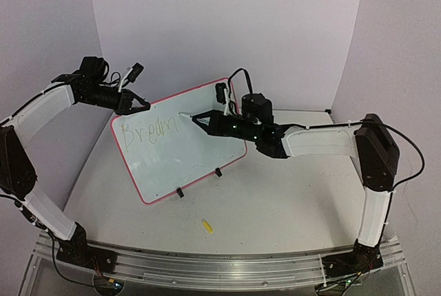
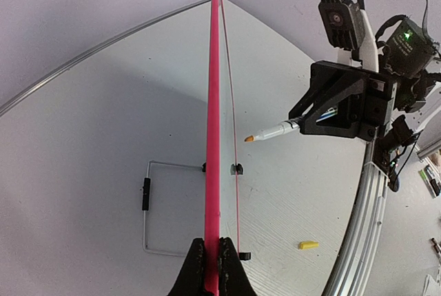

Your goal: Write a sentence on the whiteboard

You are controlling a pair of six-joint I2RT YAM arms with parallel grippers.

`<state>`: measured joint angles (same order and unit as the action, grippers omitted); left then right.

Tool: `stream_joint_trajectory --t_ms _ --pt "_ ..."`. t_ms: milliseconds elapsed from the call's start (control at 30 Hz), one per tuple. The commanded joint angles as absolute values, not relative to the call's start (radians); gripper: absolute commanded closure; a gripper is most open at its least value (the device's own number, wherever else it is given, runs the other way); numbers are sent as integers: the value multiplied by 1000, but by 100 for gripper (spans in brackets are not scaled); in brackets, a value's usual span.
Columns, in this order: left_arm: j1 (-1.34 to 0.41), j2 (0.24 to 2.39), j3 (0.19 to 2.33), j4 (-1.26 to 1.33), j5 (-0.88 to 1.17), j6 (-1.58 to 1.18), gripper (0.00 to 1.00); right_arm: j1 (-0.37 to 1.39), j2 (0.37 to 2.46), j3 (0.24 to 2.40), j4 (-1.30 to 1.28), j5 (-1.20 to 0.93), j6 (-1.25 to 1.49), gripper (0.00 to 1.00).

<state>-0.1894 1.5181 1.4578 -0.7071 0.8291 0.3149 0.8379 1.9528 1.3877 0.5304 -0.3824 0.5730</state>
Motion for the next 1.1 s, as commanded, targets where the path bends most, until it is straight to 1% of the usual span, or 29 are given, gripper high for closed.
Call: stream_joint_trajectory --t_ms 0,400,700,1067 --pt "-201 1509 1433 -729 838 349 100 833 1974 1439 571 -384 581 100" --pt "-200 1508 1433 -729 839 348 100 829 2001 1452 568 -373 590 100" --pt "-200 1508 1433 -729 840 348 100 829 2018 1471 534 -409 575 100" --pt "-201 1510 1434 -729 839 349 100 829 2005 1435 493 -427 557 100"
